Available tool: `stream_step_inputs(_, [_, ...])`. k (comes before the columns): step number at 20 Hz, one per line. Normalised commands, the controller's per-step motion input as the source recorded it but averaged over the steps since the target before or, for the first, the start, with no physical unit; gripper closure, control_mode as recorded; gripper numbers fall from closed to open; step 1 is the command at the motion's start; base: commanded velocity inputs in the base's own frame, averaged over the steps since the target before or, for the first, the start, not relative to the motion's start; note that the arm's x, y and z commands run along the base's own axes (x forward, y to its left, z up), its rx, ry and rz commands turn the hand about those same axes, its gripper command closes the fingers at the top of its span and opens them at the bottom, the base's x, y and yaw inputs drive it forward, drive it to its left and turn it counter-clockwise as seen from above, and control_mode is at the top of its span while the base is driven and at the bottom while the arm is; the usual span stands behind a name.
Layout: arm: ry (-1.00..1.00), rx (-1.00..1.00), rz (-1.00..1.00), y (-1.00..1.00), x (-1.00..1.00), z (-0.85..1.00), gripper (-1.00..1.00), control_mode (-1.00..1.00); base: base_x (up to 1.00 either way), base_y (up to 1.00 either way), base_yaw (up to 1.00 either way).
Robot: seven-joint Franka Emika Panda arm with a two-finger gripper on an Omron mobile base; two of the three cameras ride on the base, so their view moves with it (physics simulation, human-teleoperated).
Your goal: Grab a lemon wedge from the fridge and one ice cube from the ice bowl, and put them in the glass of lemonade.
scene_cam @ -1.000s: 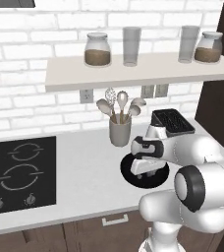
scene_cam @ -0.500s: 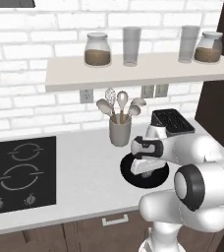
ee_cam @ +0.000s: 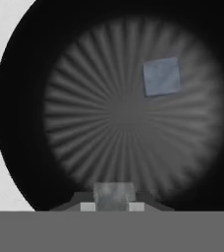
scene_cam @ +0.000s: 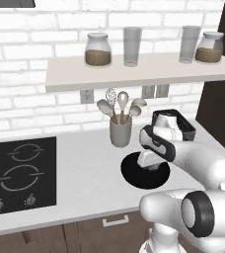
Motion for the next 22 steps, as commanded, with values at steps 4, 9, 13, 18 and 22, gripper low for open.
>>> stream_step_inputs(4, [-0.09,0.04,-0.01,-0.58,-0.55,0.84,1.0,-1.0,0.0,0.0,0.0])
stream_step_inputs(9, [-0.03,0.0,-0.1,-0.88,-0.34,0.35,1.0,-1.0,0.0,0.0,0.0])
stream_step_inputs(13, [0.0,-0.09,-0.19,-0.95,-0.04,0.19,1.0,-1.0,0.0,0.0,0.0])
stream_step_inputs(18, [0.0,-0.15,-0.26,-0.96,0.1,0.34,1.0,-1.0,0.0,0.0,0.0])
stream_step_inputs(22, [0.0,-0.03,-0.3,-0.82,0.16,0.25,1.0,-1.0,0.0,0.0,0.0])
